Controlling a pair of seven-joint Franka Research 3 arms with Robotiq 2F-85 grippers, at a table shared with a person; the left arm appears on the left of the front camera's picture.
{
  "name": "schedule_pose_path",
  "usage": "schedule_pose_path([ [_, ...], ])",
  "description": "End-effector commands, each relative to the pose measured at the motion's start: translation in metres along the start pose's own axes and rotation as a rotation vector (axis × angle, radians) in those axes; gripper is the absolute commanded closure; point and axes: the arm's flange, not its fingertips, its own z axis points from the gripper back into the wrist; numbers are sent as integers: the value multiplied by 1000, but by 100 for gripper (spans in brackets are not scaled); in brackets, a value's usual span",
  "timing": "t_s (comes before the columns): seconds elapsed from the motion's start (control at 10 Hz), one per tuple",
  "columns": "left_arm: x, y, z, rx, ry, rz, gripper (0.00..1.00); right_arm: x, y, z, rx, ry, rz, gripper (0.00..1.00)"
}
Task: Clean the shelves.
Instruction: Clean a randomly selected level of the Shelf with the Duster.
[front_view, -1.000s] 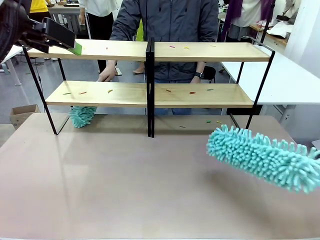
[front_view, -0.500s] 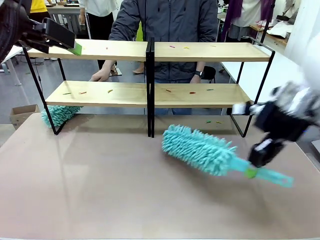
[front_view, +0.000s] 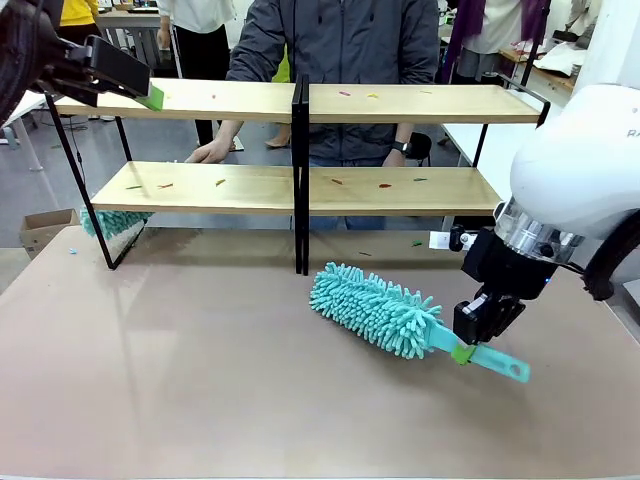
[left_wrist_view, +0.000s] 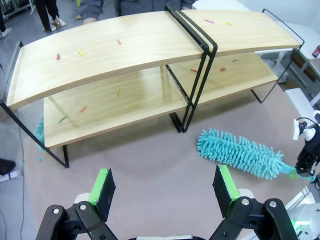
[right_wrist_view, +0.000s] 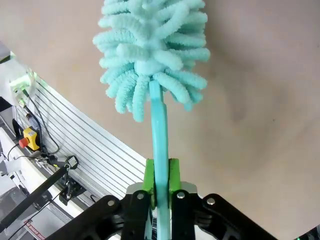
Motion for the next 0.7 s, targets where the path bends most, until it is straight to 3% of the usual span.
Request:
schedule_pose_path([
  [0.0, 0, 1, 1, -5, -11, 0, 0, 5, -12, 0, 27, -73, -35, 88],
  [0.1, 0, 1, 1, -5, -11, 0, 0, 17, -21, -2, 50, -119, -54, 88],
  [0.4, 0, 1, 1, -5, -11, 0, 0, 45, -45, -10, 137, -128, -19, 88],
  [0.6, 0, 1, 1, -5, -11, 0, 0, 56, -65, -8, 123, -176, -43, 88],
])
